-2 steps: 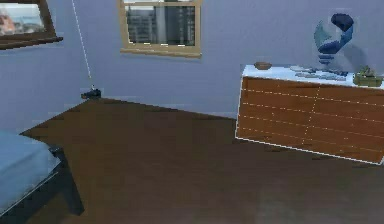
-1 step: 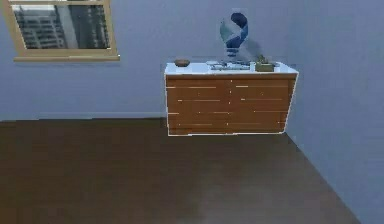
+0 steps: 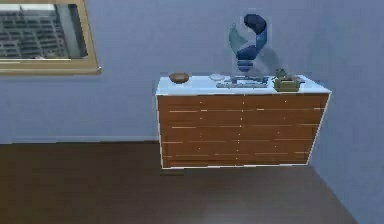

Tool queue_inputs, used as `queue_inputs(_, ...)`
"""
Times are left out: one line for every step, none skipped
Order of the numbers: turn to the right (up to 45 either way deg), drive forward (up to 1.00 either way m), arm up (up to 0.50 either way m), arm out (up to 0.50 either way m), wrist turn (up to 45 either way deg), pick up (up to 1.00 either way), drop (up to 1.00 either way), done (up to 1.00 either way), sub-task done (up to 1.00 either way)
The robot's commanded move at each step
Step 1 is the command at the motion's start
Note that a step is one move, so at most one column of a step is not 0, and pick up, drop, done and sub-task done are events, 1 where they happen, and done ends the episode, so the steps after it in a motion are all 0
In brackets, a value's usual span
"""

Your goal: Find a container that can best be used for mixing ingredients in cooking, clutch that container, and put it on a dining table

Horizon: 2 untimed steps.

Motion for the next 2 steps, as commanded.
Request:
queue_inputs(18.0, 0.0, 0.0, 0.0, 0.0, 0.0, 0.0, 0.0, 0.0)
queue_inputs(0.0, 1.0, 0.0, 0.0, 0.0, 0.0, 0.0, 0.0, 0.0)
